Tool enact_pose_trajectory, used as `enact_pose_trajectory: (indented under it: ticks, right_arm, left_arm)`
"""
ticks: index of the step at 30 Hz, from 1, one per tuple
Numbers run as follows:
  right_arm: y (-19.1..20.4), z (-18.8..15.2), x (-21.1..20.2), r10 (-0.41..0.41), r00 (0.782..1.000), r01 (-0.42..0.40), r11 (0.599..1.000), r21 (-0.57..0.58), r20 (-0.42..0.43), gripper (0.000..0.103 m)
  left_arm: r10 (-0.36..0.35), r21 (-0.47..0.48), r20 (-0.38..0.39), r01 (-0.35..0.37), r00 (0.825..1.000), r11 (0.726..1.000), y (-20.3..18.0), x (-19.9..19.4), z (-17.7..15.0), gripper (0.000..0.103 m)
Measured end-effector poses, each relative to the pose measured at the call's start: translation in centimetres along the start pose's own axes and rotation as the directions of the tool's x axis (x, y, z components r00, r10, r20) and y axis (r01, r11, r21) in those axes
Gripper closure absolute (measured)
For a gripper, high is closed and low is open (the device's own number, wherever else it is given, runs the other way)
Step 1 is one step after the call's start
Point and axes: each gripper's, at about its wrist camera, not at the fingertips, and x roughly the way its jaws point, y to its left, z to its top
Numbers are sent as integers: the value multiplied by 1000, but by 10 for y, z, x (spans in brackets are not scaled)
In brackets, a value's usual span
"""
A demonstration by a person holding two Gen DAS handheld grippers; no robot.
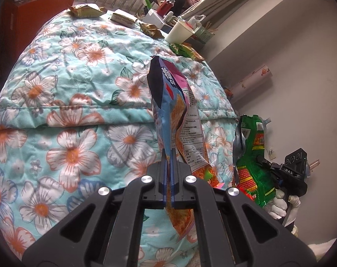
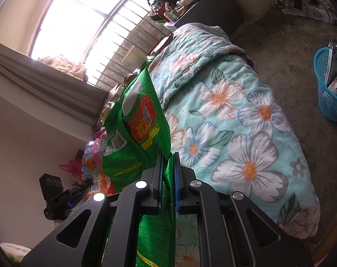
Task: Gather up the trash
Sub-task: 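Lift the snack bag and green packet off the bed with both tools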
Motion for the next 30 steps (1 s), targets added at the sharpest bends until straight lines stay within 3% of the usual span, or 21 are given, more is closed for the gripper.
enact_pose_trajectory:
  ticks: [18,24,30]
  right_arm:
    - [-28,-6,-70,60,984,-68,997,38,165,94]
    - [-48,-9,-105,67,965,-87,994,68,255,94]
    - [-81,-9,-145,46,929,-97,988,123,367,94]
  left_arm:
    - [-39,164,43,31,998,986,-74,-4,18,103]
    - [-61,258,17,55,998,965,-119,16,28,103]
    - [-100,377,-21,100,995,921,-183,48,37,103]
